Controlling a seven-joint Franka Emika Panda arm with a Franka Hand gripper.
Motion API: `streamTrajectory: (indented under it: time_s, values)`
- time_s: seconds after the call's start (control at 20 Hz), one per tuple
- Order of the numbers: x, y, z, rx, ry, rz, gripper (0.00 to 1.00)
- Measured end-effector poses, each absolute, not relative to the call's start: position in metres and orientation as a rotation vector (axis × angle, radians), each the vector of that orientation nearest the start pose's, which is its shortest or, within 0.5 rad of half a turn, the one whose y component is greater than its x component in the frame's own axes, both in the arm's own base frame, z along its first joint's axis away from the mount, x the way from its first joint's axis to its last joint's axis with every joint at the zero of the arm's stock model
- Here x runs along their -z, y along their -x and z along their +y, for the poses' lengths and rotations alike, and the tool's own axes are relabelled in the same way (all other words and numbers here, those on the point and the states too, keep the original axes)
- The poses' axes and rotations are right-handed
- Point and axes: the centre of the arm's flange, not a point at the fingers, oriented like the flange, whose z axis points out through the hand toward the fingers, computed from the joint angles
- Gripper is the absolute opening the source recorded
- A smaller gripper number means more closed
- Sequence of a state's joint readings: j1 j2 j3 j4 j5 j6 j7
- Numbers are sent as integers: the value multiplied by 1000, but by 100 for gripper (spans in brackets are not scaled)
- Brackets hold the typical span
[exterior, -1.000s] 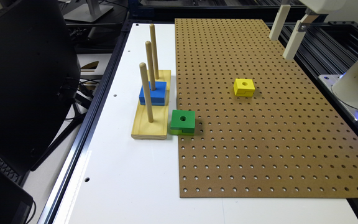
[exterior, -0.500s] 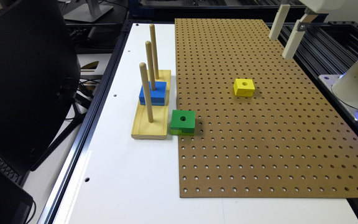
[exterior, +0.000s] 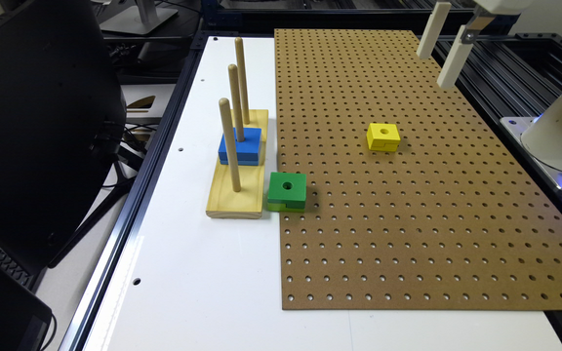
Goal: Pick up green block.
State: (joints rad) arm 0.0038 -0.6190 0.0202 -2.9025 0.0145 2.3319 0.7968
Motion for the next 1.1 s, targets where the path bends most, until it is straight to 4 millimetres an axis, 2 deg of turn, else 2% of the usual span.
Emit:
streamTrajectory:
  time_s: [0.35, 0.5, 0.7, 1.1]
  values:
    - [-349, -330, 9, 70, 2887, 1190, 100]
    - [-351, -338, 17, 71, 2889, 1181, 100]
    - [-350, -355, 33, 73, 2890, 1176, 100]
    - [-342, -397, 47, 51, 2897, 1172, 100]
